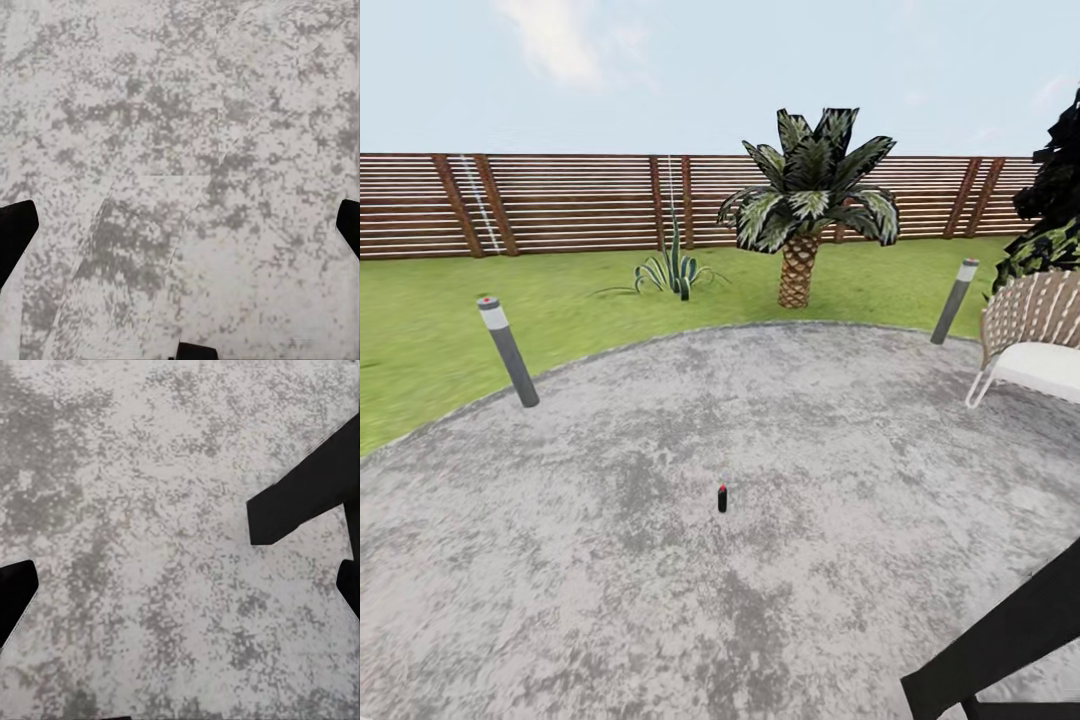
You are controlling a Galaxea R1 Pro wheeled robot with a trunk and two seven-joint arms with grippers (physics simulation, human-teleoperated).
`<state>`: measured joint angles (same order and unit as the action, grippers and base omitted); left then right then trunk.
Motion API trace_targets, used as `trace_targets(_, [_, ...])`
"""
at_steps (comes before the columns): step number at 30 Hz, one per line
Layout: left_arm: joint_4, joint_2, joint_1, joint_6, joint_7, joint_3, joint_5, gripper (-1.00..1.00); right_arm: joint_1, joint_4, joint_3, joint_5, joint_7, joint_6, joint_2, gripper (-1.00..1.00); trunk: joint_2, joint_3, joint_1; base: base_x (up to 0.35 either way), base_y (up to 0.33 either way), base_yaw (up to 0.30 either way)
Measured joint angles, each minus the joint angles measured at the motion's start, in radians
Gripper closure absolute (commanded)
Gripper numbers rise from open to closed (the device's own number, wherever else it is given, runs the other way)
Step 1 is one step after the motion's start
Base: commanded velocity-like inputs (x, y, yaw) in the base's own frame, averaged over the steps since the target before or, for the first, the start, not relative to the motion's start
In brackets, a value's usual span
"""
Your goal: Pick up the pesticide atomizer in the garden and spray insectifuge to fully cover both potted plants in the garden.
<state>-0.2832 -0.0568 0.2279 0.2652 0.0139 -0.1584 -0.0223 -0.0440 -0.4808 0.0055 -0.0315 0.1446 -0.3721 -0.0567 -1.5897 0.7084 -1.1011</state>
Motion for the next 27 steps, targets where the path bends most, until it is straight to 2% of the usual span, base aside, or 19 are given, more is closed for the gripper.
trace_targets(24, [0.0,0.0,0.0,0.0,0.0,0.0,0.0,-1.0,0.0,0.0,0.0,0.0,0.0,0.0,0.0,-1.0,0.0,0.0,0.0,0.338,0.0,0.0])
trace_targets(27, [0.0,0.0,0.0,0.0,0.0,0.0,0.0,-1.0,0.0,0.0,0.0,0.0,0.0,-0.001,0.0,-1.0,0.0,0.0,0.0,0.338,0.0,0.249])
